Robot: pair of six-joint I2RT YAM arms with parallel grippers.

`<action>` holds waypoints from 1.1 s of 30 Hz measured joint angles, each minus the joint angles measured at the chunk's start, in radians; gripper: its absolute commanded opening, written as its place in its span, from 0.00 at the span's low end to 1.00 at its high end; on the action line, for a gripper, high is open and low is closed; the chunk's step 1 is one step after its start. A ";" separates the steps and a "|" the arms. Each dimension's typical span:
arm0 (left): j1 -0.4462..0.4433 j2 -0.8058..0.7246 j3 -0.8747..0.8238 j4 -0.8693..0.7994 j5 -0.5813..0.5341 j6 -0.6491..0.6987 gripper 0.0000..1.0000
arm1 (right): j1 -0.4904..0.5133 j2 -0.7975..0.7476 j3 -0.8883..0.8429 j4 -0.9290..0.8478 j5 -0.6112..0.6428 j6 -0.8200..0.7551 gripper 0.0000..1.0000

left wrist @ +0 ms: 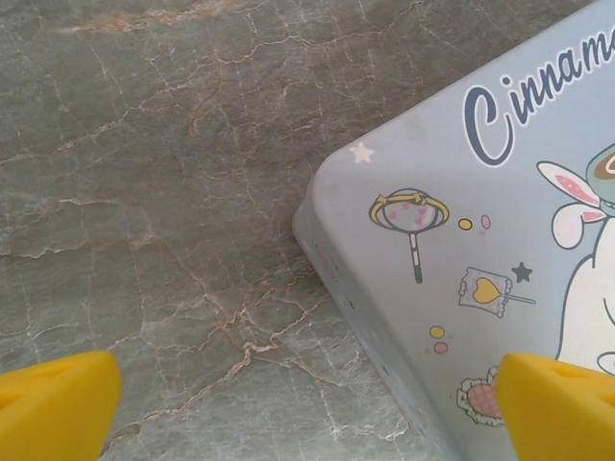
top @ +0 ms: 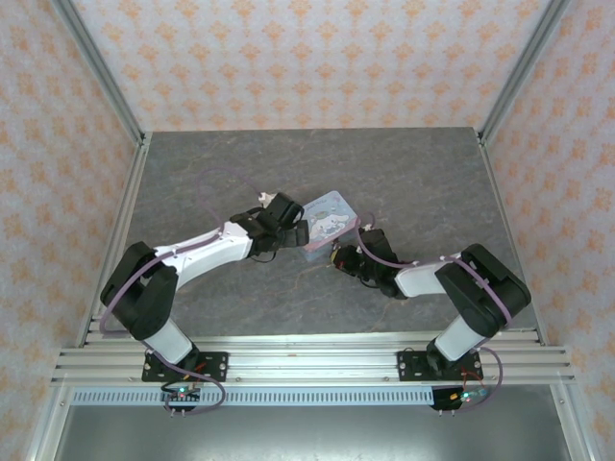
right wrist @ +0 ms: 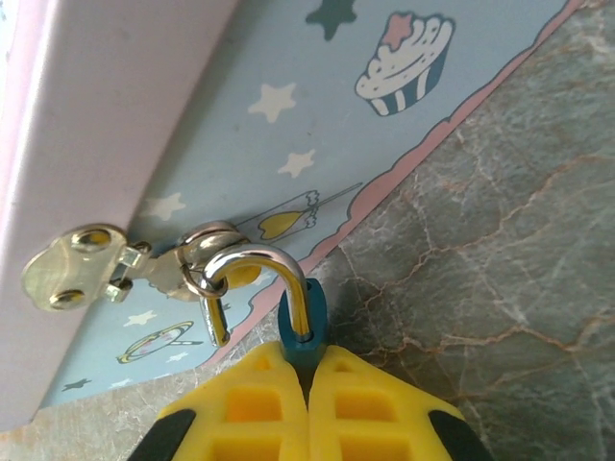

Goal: Unlock the padlock with the key

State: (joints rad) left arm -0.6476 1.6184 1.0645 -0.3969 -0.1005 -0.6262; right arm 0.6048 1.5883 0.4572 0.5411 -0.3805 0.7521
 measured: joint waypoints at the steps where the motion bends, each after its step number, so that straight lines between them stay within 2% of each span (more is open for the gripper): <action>1: -0.005 0.005 0.003 -0.001 -0.012 0.000 1.00 | 0.000 -0.001 -0.002 0.002 0.000 0.004 0.00; 7: -0.023 0.024 0.005 -0.003 -0.043 0.003 1.00 | -0.006 -0.015 -0.018 0.007 0.004 0.008 0.00; 33: -0.034 0.036 -0.044 0.137 -0.038 -0.017 1.00 | -0.013 -0.053 -0.057 0.049 0.081 0.104 0.00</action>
State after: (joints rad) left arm -0.6811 1.6547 1.0203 -0.2604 -0.1383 -0.6434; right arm 0.5919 1.5356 0.4004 0.5900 -0.2996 0.8562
